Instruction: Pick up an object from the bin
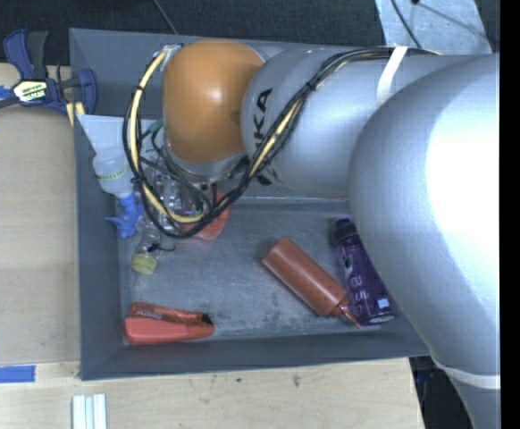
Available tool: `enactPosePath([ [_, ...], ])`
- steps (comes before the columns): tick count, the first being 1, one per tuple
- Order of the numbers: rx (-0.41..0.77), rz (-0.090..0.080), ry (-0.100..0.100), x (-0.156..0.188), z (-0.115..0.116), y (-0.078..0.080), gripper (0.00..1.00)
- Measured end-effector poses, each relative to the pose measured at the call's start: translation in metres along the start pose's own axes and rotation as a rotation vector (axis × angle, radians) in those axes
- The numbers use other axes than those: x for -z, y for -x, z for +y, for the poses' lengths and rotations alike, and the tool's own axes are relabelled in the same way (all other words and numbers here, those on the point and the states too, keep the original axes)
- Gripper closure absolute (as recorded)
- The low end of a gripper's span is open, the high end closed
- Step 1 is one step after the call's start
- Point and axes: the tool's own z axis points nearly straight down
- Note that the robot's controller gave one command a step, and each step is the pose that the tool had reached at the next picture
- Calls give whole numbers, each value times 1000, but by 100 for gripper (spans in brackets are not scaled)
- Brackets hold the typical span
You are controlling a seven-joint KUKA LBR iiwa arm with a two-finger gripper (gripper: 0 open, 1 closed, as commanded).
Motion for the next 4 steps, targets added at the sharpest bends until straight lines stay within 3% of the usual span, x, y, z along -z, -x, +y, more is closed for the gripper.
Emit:
enactPosePath([
  [1,-3,-6,1,5,-1,1,0],
  [2,298,-13,1,-43,3,-3,0],
  [3,354,-4,0,-30,3,-15,0],
  [4,381,-12,1,-1,2,-14,0],
])
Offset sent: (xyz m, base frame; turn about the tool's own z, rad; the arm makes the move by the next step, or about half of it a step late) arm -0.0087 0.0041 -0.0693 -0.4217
